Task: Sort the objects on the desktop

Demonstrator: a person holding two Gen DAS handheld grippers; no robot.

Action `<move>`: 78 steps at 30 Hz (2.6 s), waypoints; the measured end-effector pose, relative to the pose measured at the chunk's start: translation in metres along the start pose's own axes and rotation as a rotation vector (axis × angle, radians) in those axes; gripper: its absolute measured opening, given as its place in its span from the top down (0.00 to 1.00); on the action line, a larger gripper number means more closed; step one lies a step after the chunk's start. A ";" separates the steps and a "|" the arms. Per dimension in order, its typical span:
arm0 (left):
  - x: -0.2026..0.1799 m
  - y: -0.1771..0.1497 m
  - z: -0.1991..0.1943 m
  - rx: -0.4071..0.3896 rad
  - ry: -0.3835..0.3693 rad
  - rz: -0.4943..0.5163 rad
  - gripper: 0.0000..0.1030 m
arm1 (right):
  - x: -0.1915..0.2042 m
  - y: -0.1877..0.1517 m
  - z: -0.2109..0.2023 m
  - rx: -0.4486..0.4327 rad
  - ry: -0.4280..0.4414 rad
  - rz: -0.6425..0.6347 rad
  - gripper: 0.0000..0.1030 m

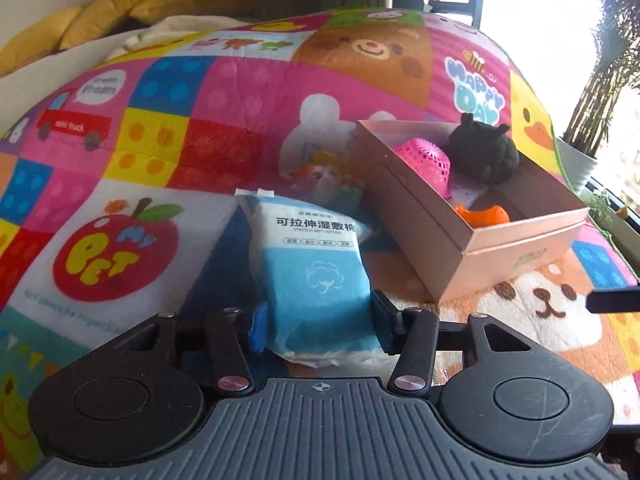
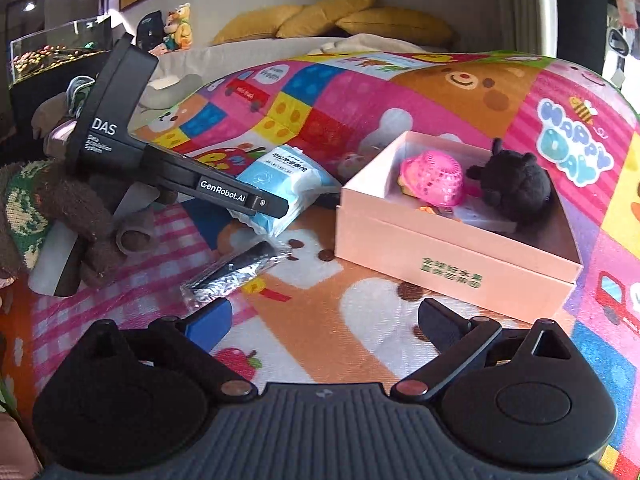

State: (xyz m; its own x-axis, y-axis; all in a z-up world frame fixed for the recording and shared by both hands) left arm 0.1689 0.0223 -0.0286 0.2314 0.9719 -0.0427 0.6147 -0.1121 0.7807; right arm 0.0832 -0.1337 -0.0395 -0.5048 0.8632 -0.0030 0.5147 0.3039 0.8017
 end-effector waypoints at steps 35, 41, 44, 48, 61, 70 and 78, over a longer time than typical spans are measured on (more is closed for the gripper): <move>-0.019 -0.027 -0.021 -0.003 -0.010 0.004 0.42 | -0.040 -0.057 -0.030 0.121 -0.126 -0.038 0.27; -0.050 -0.044 -0.042 0.017 -0.101 0.070 0.44 | -0.064 -0.063 -0.041 0.082 -0.262 -0.028 0.05; -0.076 -0.058 -0.057 0.034 -0.197 0.127 0.42 | -0.079 -0.064 -0.045 0.033 -0.399 -0.072 0.00; -0.106 -0.071 -0.070 0.060 -0.291 0.162 0.29 | -0.092 -0.067 -0.046 0.032 -0.459 -0.057 0.00; -0.107 -0.062 -0.052 0.025 -0.203 0.083 0.02 | -0.078 -0.076 -0.049 0.045 -0.263 0.167 0.16; -0.064 -0.066 -0.037 0.034 -0.036 0.006 0.00 | -0.053 -0.067 -0.038 0.065 -0.176 0.125 0.46; -0.066 -0.067 -0.037 0.030 -0.034 0.014 0.00 | -0.063 -0.069 -0.049 0.077 -0.276 0.006 0.39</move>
State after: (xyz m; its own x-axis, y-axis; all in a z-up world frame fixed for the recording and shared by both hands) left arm 0.0848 -0.0267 -0.0550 0.2659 0.9625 -0.0534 0.6334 -0.1327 0.7624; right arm 0.0453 -0.2285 -0.0656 -0.2995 0.9390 -0.1691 0.5736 0.3188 0.7546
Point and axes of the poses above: each gripper's, at about its wrist camera, not at the fingertips, and z roughly the way its jaws point, x to its left, y to its top, the point moved 9 cm from there along z, roughly the way its jaws point, and after that the axes turned 1 degree about z, right-handed, at the moved point
